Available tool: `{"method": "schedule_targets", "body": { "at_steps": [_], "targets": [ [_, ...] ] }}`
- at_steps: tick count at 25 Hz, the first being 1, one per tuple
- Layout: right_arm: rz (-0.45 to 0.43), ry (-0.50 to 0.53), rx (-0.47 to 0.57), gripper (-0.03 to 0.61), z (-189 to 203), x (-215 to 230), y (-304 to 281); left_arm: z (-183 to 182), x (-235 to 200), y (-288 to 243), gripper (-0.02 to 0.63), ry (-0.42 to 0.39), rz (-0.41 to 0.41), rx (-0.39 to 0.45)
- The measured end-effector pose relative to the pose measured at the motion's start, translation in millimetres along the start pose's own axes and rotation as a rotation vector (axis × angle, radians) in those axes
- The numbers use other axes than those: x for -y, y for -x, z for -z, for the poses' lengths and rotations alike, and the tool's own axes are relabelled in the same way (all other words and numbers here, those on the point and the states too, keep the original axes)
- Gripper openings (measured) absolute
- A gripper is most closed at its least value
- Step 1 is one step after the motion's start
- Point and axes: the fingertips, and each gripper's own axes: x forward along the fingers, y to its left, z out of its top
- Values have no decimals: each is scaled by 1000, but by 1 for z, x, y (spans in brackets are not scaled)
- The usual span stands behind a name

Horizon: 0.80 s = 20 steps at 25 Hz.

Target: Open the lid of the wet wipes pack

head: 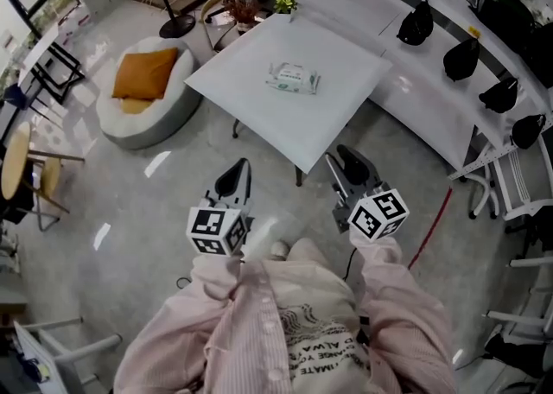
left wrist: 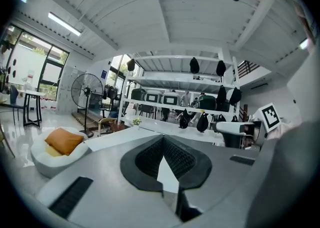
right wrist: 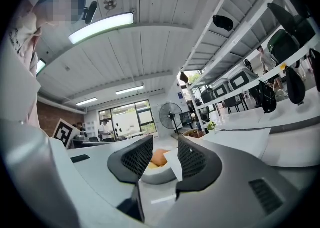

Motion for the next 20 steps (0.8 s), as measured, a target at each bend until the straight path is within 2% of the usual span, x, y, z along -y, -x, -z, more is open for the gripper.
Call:
{"method": "schedule_targets", "body": {
  "at_steps": [10,20],
  "targets": [
    [-27,-1,-19,123,0,23,-45,0,-30,-35,0,44,-28,-12],
    [-69,21,-81,123,0,84,-134,-20,-75,-111,0,31,-65,-15]
  ]
}}
